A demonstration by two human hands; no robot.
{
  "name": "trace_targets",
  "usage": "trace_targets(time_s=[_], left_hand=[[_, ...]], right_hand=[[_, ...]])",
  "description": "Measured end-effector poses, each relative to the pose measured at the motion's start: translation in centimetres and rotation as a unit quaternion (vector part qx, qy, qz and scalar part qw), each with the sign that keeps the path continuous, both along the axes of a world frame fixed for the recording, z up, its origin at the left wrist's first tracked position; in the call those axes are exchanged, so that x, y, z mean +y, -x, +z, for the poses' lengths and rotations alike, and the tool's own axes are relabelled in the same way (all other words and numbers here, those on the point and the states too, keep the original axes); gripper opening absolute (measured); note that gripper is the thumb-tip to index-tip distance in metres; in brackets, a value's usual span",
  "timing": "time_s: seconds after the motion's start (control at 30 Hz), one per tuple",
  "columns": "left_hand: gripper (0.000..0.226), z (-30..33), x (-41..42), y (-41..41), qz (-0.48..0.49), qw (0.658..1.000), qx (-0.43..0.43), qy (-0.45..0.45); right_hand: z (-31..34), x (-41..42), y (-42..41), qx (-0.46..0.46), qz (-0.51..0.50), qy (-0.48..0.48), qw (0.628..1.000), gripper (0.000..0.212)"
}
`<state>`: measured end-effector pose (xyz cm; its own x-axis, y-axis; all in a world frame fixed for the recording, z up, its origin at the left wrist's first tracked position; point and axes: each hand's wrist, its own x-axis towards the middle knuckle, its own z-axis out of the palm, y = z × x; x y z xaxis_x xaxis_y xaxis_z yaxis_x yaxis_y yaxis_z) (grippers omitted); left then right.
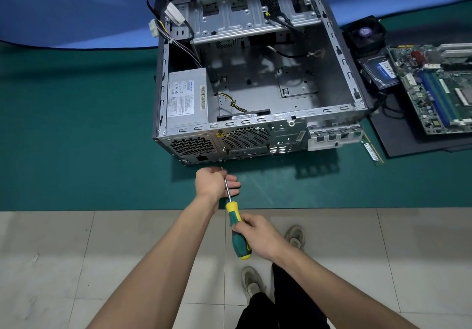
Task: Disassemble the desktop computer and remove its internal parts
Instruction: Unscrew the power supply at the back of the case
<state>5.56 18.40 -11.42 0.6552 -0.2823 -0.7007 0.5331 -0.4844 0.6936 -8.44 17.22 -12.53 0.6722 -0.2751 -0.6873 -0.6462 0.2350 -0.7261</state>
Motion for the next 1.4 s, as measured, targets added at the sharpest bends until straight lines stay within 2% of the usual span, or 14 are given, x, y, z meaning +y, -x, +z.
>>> trace_targets(time_s=[0.2,0.33,0.47,0.57,0.67,0.73,0.8,0.9,0.97,1.07,1.13,1.2,1.27,1.4], left_hand=[[0.024,-0.2,-0.5,-0.5,0.008,1.000,0.002,-0.027],[0.024,-0.4,-0.6,-0.9,-0.010,0.999,-0.003,-0.047],[0.018,-0.5,-0.2,-1.3,-0.059,0.994,-0.038,-0.089],[0.016,-0.3,0.2,-1.5,-0.139,0.970,-0.112,-0.168],[0.022,0.4,0.9,-0.9,-0.245,0.913,-0.196,-0.262],[0.023,0.6,1.8,-0.1,-0.285,0.883,-0.217,-0.303],[0.023,0.7,2.2,0.5,-0.282,0.878,-0.225,-0.314],[0.022,0.6,2.1,0.1,-0.254,0.899,-0.216,-0.285],[0.023,0.4,2.1,-0.1,-0.226,0.927,-0.179,-0.239],[0.018,0.0,2.5,0.1,-0.189,0.952,-0.142,-0.192],[0.015,-0.2,2.6,0.2,-0.143,0.976,-0.090,-0.138],[0.014,0.1,2.8,0.3,-0.109,0.990,-0.035,-0.081],[0.015,0.4,3.1,0.4,-0.096,0.995,0.008,-0.035],[0.022,0.9,3.2,0.8,-0.086,0.995,0.047,-0.003]], right_hand=[[0.4,0.8,-0.3,-0.013,-0.084,-0.162,0.983,0.012],[0.4,1.4,-0.7,-0.053,-0.094,-0.222,0.969,0.012],[0.5,1.7,-1.4,-0.041,-0.147,-0.274,0.950,0.004],[0.4,2.1,-1.7,-0.028,-0.151,-0.241,0.958,0.005],[0.3,2.2,-2.0,-0.013,-0.161,-0.222,0.962,0.012],[0.2,2.3,-2.4,0.024,-0.142,-0.147,0.979,0.023],[0.1,2.4,-3.0,0.074,-0.100,-0.027,0.992,0.037],[0.6,2.8,-3.8,0.107,-0.054,0.112,0.987,0.049],[0.9,2.7,-3.9,0.080,-0.038,0.111,0.990,0.044],[1.7,2.0,-3.6,0.038,-0.046,-0.068,0.996,0.019],[1.7,1.2,-2.9,0.022,-0.079,-0.198,0.977,0.015],[1.3,0.5,-2.3,0.001,-0.101,-0.247,0.964,0.015],[0.8,0.3,-2.2,-0.002,-0.106,-0.223,0.969,0.016],[0.3,1.3,-3.1,0.033,-0.066,-0.008,0.997,0.043]])
